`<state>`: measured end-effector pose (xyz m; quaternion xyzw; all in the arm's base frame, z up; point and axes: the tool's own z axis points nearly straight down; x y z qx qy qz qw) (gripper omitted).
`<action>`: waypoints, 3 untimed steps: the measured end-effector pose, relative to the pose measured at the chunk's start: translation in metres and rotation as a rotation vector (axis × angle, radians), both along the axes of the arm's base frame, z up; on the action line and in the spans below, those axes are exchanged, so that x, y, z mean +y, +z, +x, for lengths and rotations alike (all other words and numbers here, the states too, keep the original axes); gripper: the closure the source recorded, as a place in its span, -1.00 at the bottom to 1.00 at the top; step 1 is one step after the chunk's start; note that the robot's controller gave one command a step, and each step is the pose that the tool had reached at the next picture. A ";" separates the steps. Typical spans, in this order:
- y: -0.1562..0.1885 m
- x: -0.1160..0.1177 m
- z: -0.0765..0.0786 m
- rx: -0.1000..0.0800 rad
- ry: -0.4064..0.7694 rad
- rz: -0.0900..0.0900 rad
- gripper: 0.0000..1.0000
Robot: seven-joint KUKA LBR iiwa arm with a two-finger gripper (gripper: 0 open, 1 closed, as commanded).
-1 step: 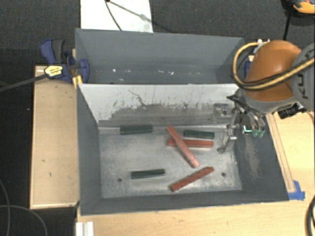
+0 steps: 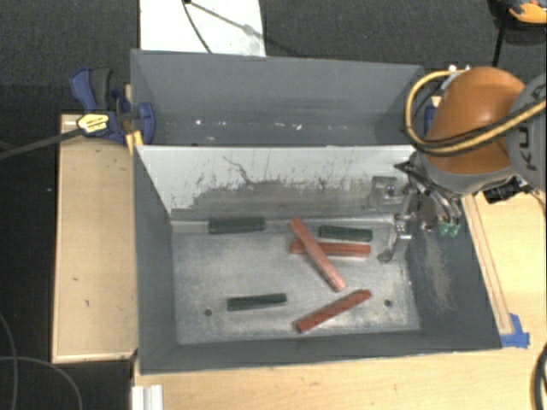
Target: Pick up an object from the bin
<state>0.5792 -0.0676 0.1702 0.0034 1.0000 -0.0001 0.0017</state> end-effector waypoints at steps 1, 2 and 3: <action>-0.071 0.025 0.012 -0.005 0.032 0.000 -1.00; -0.078 0.031 0.010 0.003 0.026 0.001 -1.00; -0.067 0.034 0.014 -0.002 0.072 0.000 -1.00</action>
Offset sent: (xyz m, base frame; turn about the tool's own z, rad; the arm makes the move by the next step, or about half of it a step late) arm 0.0100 0.0334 -0.0402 -0.0104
